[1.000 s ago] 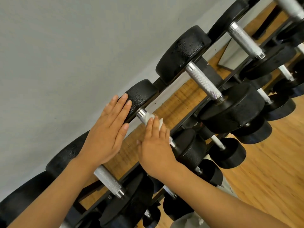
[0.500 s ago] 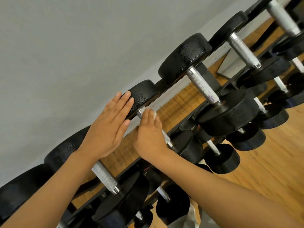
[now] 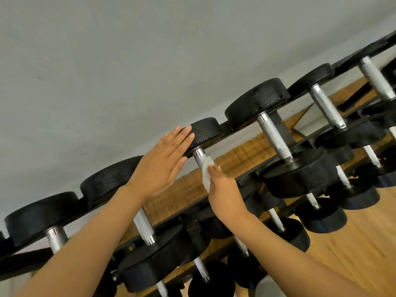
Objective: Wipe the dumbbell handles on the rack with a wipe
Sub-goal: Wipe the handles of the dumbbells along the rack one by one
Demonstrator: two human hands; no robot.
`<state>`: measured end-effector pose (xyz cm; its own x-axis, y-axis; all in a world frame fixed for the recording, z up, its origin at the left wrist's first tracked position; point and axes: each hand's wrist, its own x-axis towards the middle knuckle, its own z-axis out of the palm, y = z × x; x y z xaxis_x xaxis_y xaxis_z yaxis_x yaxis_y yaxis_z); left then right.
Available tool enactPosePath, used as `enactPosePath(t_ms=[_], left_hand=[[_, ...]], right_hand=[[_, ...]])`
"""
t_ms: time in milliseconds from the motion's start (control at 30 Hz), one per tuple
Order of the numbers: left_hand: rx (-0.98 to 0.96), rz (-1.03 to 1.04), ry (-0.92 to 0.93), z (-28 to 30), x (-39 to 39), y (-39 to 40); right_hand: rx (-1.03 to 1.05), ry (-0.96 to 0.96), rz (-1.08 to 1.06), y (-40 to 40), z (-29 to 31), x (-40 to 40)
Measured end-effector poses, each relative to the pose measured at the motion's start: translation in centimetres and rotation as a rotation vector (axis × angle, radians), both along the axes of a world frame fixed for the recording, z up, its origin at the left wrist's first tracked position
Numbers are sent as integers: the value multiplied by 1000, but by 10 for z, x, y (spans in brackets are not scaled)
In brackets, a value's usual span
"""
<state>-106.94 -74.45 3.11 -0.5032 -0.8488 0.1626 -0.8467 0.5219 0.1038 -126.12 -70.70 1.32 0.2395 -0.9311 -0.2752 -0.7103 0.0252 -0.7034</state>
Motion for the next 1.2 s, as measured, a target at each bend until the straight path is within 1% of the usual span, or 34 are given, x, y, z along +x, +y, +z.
enactPosePath(t_ms=[67, 100, 200, 267, 333, 467, 533, 633, 700, 800, 900, 967, 1033, 1133, 1200], left_hand=[[-5, 37, 6, -1, -3, 8], [-12, 54, 7, -1, -3, 12], [-19, 143, 22, -4, 2, 26], [-12, 216, 34, -7, 5, 36], [-2, 270, 51, -11, 3, 44], [36, 329, 81, -18, -5, 50], [47, 353, 105, -21, -9, 51], [73, 385, 193, -22, -16, 51], [77, 403, 257, -24, -22, 51], [99, 441, 335, -28, -30, 52], [89, 455, 362, -31, -31, 53], [68, 453, 360, -32, -31, 52], [41, 456, 356, -34, -30, 51], [8, 463, 348, -35, -30, 50], [-2, 468, 342, -35, -30, 51]], right_hand=[[-102, -138, -34, -2, 1, -4], [-186, -193, -49, -3, 2, -7], [-532, -322, -85, -6, 4, -18], [-634, -423, -39, -14, 9, -24], [-636, -429, 56, -30, 13, -26], [-506, -170, 278, -60, 6, -20], [-493, -119, 340, -69, 4, -19], [-468, -121, 388, -91, 17, -17], [-438, -157, 373, -103, 23, -12], [-417, -211, 349, -93, 12, -18], [-452, -316, 331, -78, -7, -35], [-465, -342, 319, -85, -8, -35], [-551, -269, 369, -99, 0, -23], [-712, -90, 489, -111, 15, -5], [-757, -51, 566, -109, 12, -11]])
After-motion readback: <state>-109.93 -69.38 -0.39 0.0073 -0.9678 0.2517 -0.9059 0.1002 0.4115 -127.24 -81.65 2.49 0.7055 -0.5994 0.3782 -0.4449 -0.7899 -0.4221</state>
